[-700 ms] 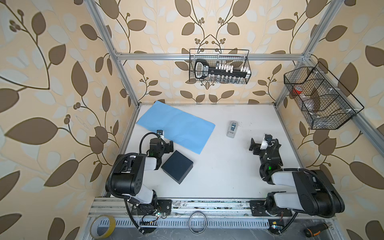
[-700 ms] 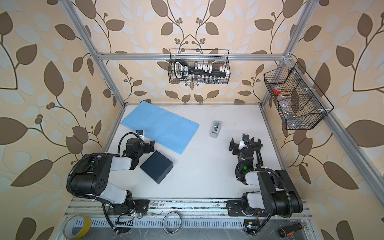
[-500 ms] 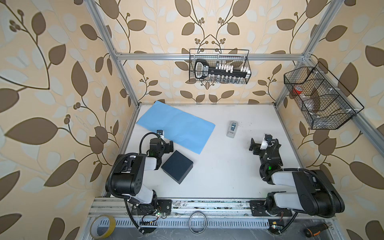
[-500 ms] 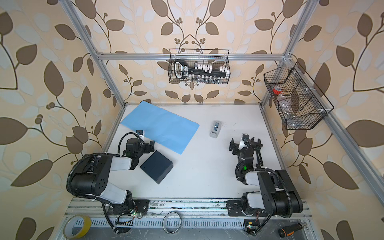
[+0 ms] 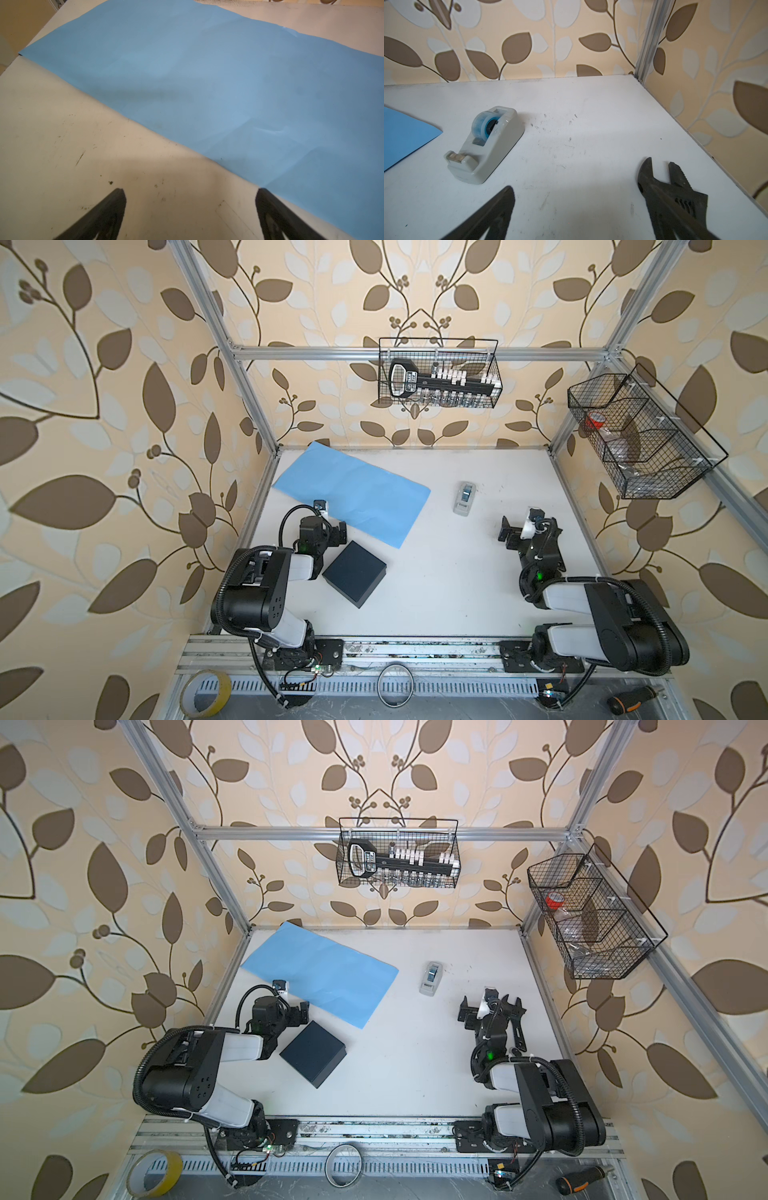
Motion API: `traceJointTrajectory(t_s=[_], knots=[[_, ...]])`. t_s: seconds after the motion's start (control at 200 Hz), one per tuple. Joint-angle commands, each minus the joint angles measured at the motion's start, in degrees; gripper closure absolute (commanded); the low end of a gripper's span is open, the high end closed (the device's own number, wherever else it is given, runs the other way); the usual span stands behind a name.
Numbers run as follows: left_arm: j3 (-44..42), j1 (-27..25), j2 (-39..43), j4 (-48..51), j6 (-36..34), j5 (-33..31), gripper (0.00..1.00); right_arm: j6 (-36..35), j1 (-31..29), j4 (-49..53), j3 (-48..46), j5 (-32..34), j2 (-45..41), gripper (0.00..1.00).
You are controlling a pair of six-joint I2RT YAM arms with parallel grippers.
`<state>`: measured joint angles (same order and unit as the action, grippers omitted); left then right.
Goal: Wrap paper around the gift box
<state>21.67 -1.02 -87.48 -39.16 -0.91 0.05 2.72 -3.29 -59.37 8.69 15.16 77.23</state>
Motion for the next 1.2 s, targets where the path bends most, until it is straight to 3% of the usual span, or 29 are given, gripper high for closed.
traceJointTrajectory(t_s=[0.0, 0.385, 0.45, 0.515, 0.625, 0.705, 0.805, 0.895, 0.965, 1.11, 1.2], knots=[[1.36, 0.75, 1.52, -1.62, 0.64, 0.86, 0.01, -0.92, 0.22, -1.17, 0.50, -0.66, -0.07, 0.00], [1.01, 0.69, 1.94, -2.03, 0.49, 0.75, 0.01, -1.03, 0.14, -1.30, 0.41, -0.43, -0.23, 0.00], [2.72, 0.71, 3.27, 1.34, 0.28, 0.57, 0.01, -1.14, -1.59, -2.52, -0.16, 4.75, -0.98, 0.00], [6.45, 0.17, 7.24, 10.93, 1.40, -2.41, 0.01, -1.77, -2.45, -1.40, -0.91, 5.79, -4.04, 0.00], [11.24, 0.08, 12.22, 24.41, 9.08, -8.23, 0.01, -0.60, -4.85, 9.51, 0.46, 15.78, -14.71, 0.00], [11.33, -0.01, 15.50, 26.16, 15.48, -7.65, 0.01, 7.07, -4.48, 17.73, 0.96, 19.46, -24.11, 0.00], [12.09, 0.05, 19.24, 29.95, 22.52, -3.21, 0.01, 16.54, -1.80, 25.20, 0.67, 12.87, -33.56, 0.07], [12.37, -1.82, 21.38, 30.19, 25.09, 0.72, 0.01, 21.58, -3.02, 33.09, 4.06, 4.81, -36.12, 0.13], [13.18, -3.78, 22.69, 31.96, 28.29, 2.37, 0.01, 21.52, -8.53, 39.79, 8.80, 1.22, -34.30, 0.14], [14.96, -6.98, 24.29, 37.48, 35.00, 12.35, 0.01, 18.80, -21.21, 52.60, 20.10, -6.79, -24.56, 0.14], [16.25, -10.46, 27.07, 46.52, 35.62, 10.77, 0.01, 18.15, -27.89, 56.34, 24.01, -10.91, -18.82, 0.15]])
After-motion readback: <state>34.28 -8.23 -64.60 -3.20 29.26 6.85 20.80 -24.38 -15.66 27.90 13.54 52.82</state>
